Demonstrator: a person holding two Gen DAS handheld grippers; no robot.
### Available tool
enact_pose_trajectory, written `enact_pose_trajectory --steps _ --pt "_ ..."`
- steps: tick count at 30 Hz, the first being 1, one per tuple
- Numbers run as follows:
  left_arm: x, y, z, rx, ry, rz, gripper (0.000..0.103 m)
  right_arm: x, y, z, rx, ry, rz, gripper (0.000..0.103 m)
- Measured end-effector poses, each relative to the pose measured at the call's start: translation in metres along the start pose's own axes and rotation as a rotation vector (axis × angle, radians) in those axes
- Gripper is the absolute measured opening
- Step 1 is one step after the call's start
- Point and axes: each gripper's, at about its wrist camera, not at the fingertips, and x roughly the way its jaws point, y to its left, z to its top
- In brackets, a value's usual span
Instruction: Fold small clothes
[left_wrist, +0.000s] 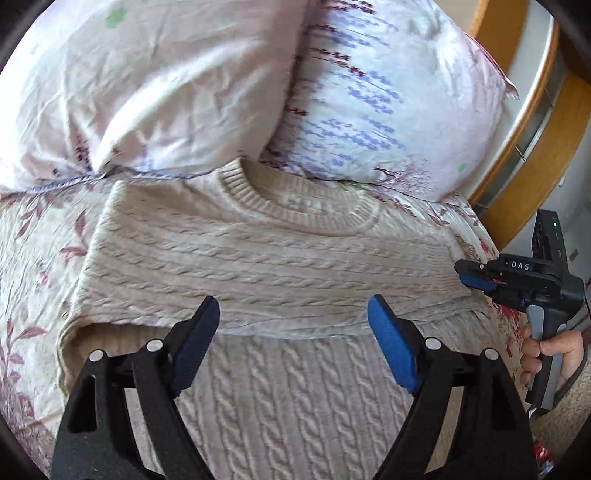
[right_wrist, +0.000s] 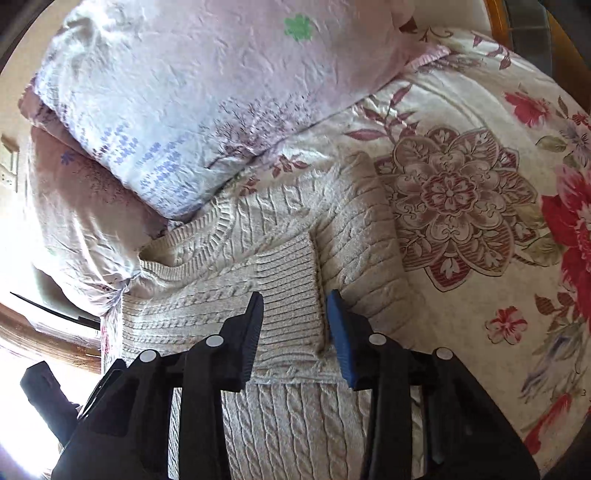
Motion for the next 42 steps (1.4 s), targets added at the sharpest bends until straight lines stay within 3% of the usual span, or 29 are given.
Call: enact_pose_trajectory --steps 1,2,3,7,10,12,14,16,19,22,27,30,35,38,42 --pt "-0.004 0.009 -0.001 -0.023 -0.005 0.015 0.082 0.004 0.002 -0.002 -0.022 0.006 -0.017 0.031" --pt "-0.008 0.017 -0.004 -0.041 -0.008 0.028 0.082 0.007 0.005 -0.004 -0.043 0.012 -0.026 0.016" --pt "-0.012 0.025 -0.006 -0.055 -0.010 0.041 0.082 0.009 0.007 -0.006 -0.069 -0.003 -0.034 0.012" --pt "-0.031 0.051 -0.020 -0.093 -0.017 0.090 0.082 0.005 0.005 -0.003 -0.045 -0.076 -0.082 0.008" --pt "-0.047 0.069 -0.031 -0.127 -0.024 0.110 0.082 0.008 0.002 -0.002 -0.030 -0.075 -0.110 0.008" --pt "-0.059 0.081 -0.039 -0.144 -0.029 0.116 0.082 0.001 0.003 -0.006 -0.038 -0.065 -0.091 0.016" --pt "-0.074 0.095 -0.050 -0.161 -0.029 0.110 0.082 -0.019 0.000 -0.015 -0.041 -0.076 -0.028 0.057" --pt "-0.086 0.106 -0.060 -0.173 -0.014 0.102 0.082 -0.045 -0.005 -0.028 -0.061 -0.118 0.018 0.065" --pt "-0.100 0.122 -0.080 -0.204 0.019 0.089 0.082 -0.079 -0.025 -0.049 -0.066 -0.124 0.052 0.065" --pt "-0.107 0.134 -0.097 -0.243 0.057 0.071 0.080 -0.099 -0.050 -0.070 -0.015 -0.085 0.064 0.065" --pt "-0.107 0.144 -0.121 -0.291 0.124 0.028 0.060 -0.113 -0.084 -0.108 0.052 0.015 0.106 0.065" --pt "-0.108 0.144 -0.133 -0.306 0.142 0.004 0.057 -0.110 -0.093 -0.129 0.072 0.091 0.154 0.064" --pt "-0.113 0.138 -0.145 -0.330 0.167 -0.075 0.057 -0.101 -0.097 -0.159 0.113 0.190 0.237 0.050" --pt "-0.114 0.140 -0.155 -0.405 0.192 -0.169 0.050 -0.097 -0.096 -0.172 0.125 0.237 0.293 0.047" --pt "-0.119 0.139 -0.168 -0.454 0.214 -0.217 0.042 -0.096 -0.096 -0.185 0.144 0.287 0.344 0.042"
